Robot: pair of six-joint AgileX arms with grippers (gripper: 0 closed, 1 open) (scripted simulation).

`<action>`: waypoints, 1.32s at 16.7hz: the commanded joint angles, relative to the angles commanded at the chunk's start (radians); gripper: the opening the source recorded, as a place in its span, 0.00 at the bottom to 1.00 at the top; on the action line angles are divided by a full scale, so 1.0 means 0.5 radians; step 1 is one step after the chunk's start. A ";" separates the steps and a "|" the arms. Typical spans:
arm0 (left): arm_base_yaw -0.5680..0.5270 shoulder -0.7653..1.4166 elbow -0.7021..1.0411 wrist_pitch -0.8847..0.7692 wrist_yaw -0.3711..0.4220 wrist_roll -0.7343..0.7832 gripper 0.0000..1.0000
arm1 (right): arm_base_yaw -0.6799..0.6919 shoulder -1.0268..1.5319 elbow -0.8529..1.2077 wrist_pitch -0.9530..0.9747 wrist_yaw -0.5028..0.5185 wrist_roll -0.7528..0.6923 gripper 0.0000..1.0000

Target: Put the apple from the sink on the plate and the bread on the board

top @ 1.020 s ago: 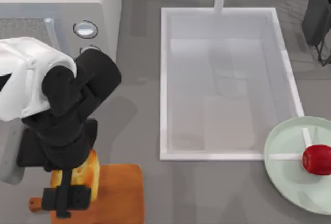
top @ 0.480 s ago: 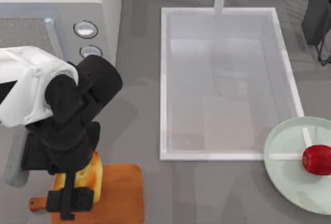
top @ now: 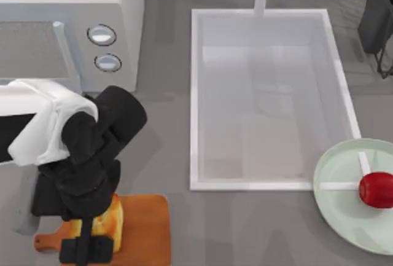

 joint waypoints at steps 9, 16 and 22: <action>0.000 0.000 0.000 0.000 0.000 0.000 0.45 | 0.000 0.000 0.000 0.000 0.000 0.000 1.00; 0.000 0.000 0.000 0.000 0.000 0.000 0.98 | 0.000 0.000 0.000 0.000 0.000 0.000 1.00; 0.000 0.000 0.000 0.000 0.000 0.000 1.00 | 0.000 0.000 0.000 0.000 0.000 0.000 1.00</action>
